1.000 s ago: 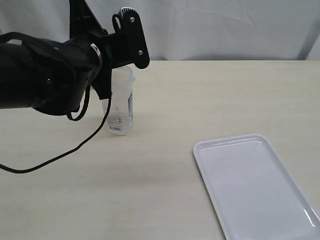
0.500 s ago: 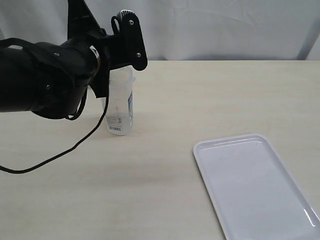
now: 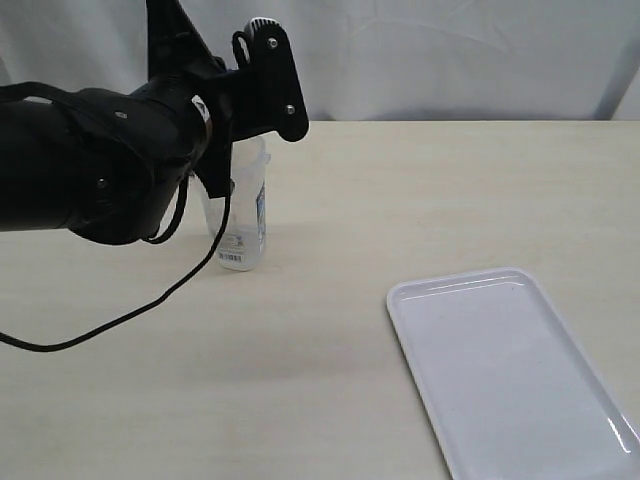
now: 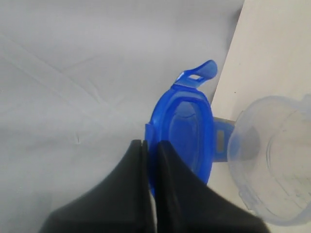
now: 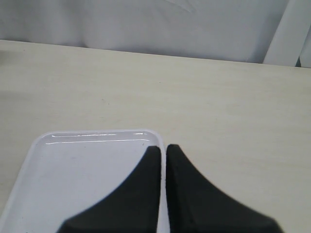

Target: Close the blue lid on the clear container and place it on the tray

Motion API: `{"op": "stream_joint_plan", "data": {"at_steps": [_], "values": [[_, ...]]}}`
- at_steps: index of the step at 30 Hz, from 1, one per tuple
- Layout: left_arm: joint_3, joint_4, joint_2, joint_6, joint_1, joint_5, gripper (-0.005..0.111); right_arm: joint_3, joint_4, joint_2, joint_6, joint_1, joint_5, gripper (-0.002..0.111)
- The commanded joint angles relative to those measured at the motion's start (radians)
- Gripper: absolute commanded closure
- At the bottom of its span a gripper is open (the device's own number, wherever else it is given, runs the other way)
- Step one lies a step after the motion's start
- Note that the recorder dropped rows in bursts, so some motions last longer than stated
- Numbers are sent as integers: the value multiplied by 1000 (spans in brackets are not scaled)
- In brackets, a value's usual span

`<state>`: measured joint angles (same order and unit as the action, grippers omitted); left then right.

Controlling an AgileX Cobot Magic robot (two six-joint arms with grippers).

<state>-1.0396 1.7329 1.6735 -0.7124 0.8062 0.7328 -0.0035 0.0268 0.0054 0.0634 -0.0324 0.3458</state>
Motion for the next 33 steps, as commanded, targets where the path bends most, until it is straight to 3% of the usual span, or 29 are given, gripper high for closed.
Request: {"op": "stream_joint_plan", "data": {"at_steps": [1, 12, 33], "values": [[2, 12, -7, -17, 20, 34, 107, 4, 4, -5, 1, 6, -3, 104], [2, -2, -7, -17, 22, 52, 107, 4, 4, -5, 1, 6, -3, 104], [51, -46, -7, 7, 100, 87, 107, 4, 4, -5, 1, 6, -3, 104]]}}
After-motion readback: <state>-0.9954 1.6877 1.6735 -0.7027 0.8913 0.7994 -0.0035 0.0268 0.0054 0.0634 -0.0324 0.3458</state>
